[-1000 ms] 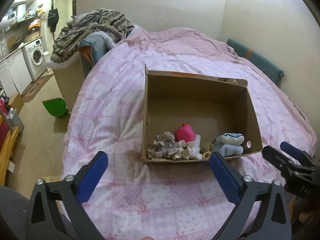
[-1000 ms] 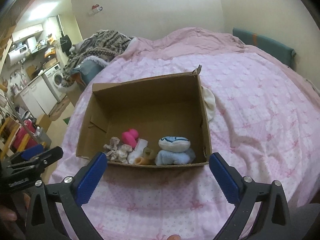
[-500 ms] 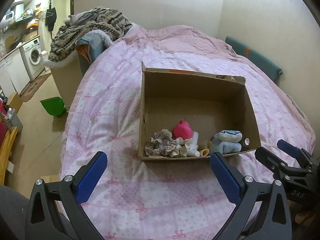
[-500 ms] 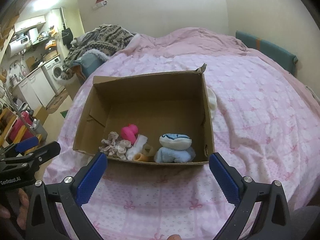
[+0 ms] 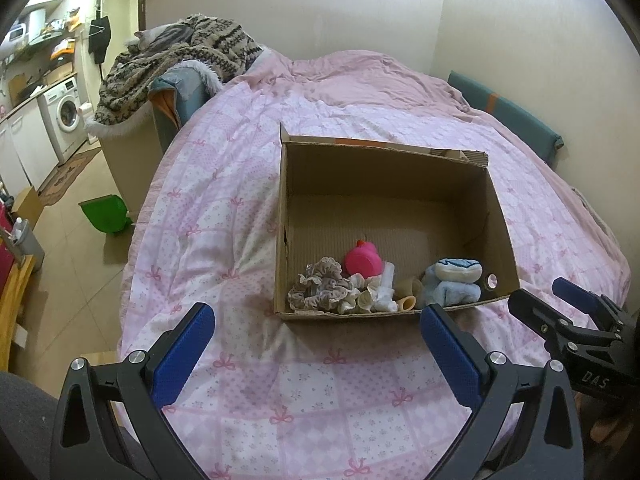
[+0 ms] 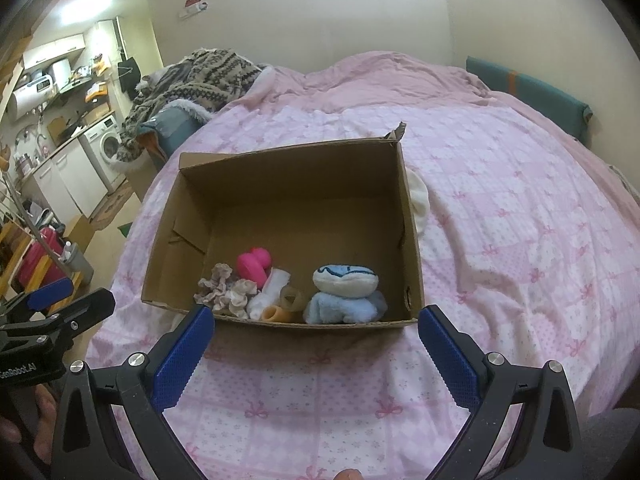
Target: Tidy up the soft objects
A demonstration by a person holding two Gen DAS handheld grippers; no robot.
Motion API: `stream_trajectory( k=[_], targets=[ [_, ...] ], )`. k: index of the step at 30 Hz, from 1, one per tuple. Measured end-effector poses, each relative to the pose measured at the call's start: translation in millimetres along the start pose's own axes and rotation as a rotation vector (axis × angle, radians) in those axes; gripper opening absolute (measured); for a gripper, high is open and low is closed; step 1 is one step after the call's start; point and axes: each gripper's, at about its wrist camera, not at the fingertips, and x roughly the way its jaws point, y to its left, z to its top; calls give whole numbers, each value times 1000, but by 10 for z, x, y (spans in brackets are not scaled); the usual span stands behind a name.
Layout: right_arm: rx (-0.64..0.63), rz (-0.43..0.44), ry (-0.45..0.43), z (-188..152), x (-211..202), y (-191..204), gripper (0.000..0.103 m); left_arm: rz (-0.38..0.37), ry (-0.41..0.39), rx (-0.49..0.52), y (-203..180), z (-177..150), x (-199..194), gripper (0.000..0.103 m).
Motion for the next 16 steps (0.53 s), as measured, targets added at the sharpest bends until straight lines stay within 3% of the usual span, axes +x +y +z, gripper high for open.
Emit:
stream_trajectory(
  k=[16],
  targets=[
    [20,-11,6,-18,-3,-31,103,2,-8,-3,-24,-11,-15,103]
  ],
)
